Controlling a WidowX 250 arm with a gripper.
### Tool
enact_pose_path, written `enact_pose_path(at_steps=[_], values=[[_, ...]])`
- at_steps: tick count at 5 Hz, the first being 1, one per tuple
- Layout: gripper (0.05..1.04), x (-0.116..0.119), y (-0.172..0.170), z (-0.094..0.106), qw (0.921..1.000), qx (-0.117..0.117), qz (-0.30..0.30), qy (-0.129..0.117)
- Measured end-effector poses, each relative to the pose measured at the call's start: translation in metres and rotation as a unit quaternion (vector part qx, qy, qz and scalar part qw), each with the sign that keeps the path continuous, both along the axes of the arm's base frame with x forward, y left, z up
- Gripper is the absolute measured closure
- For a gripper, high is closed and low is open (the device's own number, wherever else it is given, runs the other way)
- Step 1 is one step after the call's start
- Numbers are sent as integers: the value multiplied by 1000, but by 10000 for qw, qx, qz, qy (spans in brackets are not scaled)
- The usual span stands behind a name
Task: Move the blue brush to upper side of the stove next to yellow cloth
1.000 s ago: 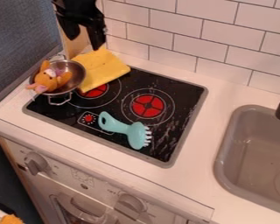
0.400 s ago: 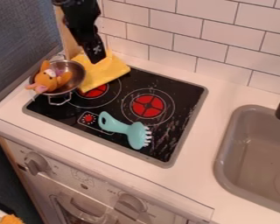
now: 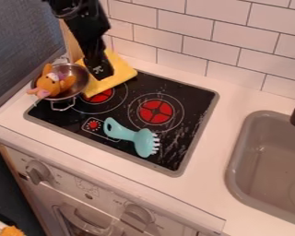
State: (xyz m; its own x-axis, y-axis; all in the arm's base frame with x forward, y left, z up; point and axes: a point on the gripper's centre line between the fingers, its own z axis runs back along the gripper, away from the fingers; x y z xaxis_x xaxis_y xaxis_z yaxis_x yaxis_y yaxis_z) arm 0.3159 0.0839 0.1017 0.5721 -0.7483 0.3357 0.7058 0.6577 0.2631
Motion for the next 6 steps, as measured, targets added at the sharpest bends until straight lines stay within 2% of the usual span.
enact_pose_path(at_steps=[1,2,4,5,6], values=[[85,-12,-20,-4,9989,-18,-470,12],[85,-24,-32,-12,9965,95,-809,175],[85,-48,-44,-46,9881,643,-1177,754],[85,-54,-48,-52,9843,779,-1316,887],[85,-58,-55,-62,9795,794,-1514,1062]])
